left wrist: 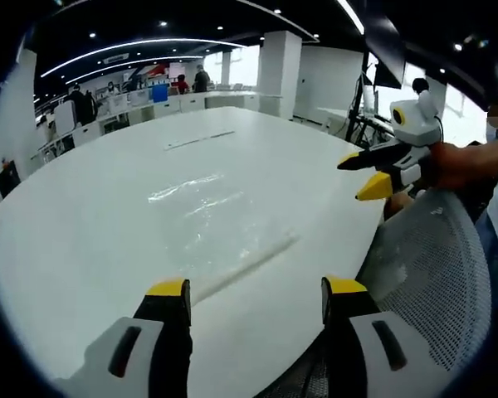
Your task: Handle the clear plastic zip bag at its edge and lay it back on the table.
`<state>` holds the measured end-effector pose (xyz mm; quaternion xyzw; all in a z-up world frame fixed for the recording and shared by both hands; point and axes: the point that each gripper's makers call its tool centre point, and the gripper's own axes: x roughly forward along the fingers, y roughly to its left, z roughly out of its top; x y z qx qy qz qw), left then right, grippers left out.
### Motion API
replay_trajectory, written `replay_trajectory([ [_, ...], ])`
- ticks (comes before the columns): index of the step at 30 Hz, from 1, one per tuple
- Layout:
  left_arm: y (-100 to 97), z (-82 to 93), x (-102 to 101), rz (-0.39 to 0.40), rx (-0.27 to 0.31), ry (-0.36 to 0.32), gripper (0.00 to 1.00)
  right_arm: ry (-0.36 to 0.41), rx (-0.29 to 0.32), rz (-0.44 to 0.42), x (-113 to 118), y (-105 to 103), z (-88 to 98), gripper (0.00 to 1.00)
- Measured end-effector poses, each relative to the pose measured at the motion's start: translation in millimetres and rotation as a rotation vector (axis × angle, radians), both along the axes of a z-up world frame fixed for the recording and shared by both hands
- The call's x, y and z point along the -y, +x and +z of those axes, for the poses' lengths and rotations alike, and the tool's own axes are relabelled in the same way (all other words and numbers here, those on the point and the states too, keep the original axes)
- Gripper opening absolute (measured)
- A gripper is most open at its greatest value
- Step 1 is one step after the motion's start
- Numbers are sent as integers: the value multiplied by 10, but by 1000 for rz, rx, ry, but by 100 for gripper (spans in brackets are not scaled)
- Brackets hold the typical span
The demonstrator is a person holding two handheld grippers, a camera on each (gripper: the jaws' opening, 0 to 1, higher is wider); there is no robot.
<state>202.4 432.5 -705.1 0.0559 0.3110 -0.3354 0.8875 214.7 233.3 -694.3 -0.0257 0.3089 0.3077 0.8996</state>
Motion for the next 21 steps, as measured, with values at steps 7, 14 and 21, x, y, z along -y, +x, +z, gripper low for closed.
replay_trajectory([
  [7,16,55,-34,23,28,-7,63,7,4,-10,21,6,9,75],
  [14,43,69,-113,73,22,-35,63,3,2,-13,17,-16,23,76],
  [21,38,43,-143,94,-5,-57,63,-12,-4,-4,40,-11,-59,76],
])
